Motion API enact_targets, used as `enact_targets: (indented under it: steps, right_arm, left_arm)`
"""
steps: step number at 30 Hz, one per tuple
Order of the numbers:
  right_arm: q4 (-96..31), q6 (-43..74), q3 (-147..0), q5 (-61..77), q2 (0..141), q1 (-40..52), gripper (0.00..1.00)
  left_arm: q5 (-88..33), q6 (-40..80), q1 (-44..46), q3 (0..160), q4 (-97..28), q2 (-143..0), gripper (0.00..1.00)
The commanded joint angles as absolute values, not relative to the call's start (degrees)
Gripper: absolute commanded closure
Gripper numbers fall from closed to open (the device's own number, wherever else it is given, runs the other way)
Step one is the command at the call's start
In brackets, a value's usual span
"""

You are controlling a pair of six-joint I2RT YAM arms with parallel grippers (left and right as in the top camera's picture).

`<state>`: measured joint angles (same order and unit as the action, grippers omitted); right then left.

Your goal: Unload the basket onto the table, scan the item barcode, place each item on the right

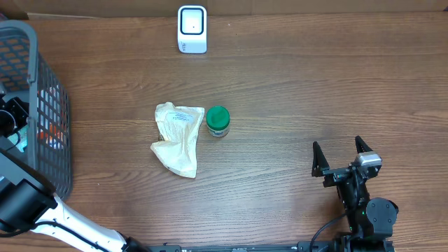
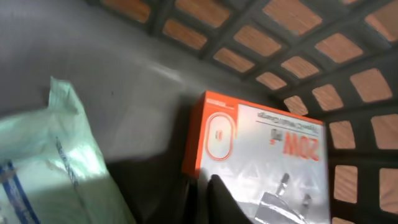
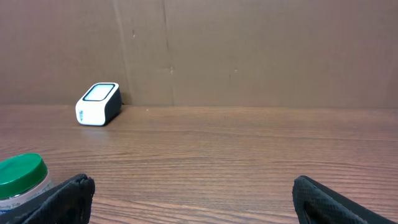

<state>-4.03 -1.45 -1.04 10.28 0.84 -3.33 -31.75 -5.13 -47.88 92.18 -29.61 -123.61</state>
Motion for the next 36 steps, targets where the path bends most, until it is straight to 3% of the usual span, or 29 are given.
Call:
enact_targets:
  steps: [1, 5, 7, 13, 28, 33, 36]
  right_arm:
    - [-3.7, -1.3, -0.5, 10.6, 0.2, -3.6, 0.0]
    - [-3.7, -1.3, -0.5, 10.6, 0.2, -3.6, 0.0]
    - [-3.7, -1.3, -0.5, 10.6, 0.2, -3.6, 0.0]
    - [-3.7, -1.3, -0.5, 10.6, 0.2, -3.6, 0.0]
    - [-3.7, -1.3, -0.5, 10.6, 0.2, -3.6, 0.0]
    - [-3.7, -1.3, -0.5, 10.6, 0.2, -3.6, 0.0]
    - [-3.7, -1.3, -0.5, 10.6, 0.2, -3.6, 0.0]
  left_arm:
    - [-28.0, 1.5, -47.0, 90.5, -31.8, -122.5, 0.71]
    - [-28.1, 9.9, -47.0, 90.5, -33.1, -122.5, 0.3]
    - [-28.1, 12.1, -47.0, 90.5, -33.9, -122.5, 0.22]
    - [-25.6, 11.8, -46.4, 90.5, -36.9, -122.7, 0.18]
    - [-4.3, 11.6, -42.3, 90.5, -46.3, -123.0, 0.15]
    - [-6.2, 10.1, -42.3, 91.3, -47.5, -122.5, 0.16]
    - [-11.0, 4.6, -42.3, 92.3, -47.4, -121.8, 0.11]
